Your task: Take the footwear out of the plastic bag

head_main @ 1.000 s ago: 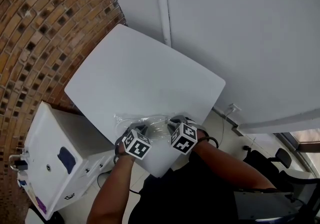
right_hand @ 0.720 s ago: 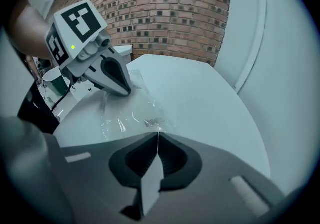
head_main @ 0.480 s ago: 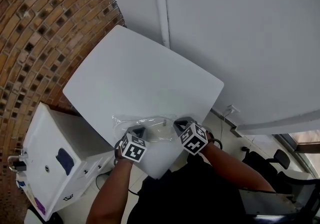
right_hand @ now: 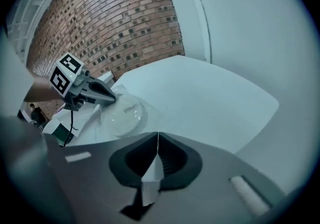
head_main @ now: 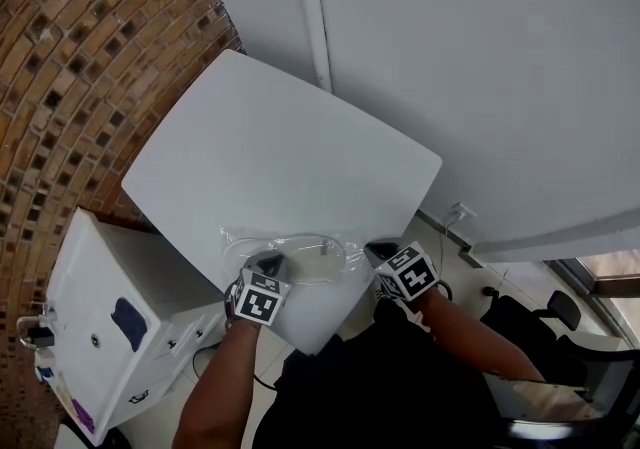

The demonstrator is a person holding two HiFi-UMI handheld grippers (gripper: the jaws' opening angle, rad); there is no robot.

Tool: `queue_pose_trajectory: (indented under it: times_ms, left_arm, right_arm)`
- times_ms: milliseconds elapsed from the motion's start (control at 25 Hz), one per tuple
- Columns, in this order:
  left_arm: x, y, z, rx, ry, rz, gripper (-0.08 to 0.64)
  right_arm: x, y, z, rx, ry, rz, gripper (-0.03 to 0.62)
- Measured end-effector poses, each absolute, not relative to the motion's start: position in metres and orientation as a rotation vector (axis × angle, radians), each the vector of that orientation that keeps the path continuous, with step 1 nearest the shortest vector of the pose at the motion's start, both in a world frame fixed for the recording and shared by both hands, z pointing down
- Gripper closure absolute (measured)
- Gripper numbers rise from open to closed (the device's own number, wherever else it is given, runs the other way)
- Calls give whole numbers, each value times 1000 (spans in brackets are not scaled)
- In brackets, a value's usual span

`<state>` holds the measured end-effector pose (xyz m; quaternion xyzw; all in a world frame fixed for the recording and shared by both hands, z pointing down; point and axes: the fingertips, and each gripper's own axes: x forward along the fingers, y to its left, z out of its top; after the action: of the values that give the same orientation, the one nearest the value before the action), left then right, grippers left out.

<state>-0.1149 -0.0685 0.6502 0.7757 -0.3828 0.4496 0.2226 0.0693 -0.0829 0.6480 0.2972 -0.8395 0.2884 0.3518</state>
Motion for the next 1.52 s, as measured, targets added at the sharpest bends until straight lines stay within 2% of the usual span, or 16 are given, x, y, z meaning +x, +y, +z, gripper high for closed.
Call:
queue_pose_trajectory:
  times_ms: [240, 440, 600, 840, 1280, 1520]
  left_arm:
    - [-115, -69, 650, 2144, -1068, 1248, 554]
    - [-116, -68, 651, 2134, -1067, 1234, 554]
    - [-115, -68, 650, 2131, -1064, 1227, 554]
    - [-117, -67, 651, 2110, -1069, 1184, 554]
    - [-118, -63, 650, 2096, -1075, 1059, 554]
    - [-124, -65, 647, 2037, -1075, 880, 555]
  right_arm:
    - [102, -83, 645, 848, -2124, 668, 591]
    - [63, -80, 622, 735, -2227, 539, 589]
    - [32, -74, 638, 580, -2184, 425, 563]
    - [27, -77, 661, 509, -2064, 275, 563]
    - [54, -83, 661, 597, -2103, 458, 551]
    - [34, -64, 646, 531, -2238, 844, 552]
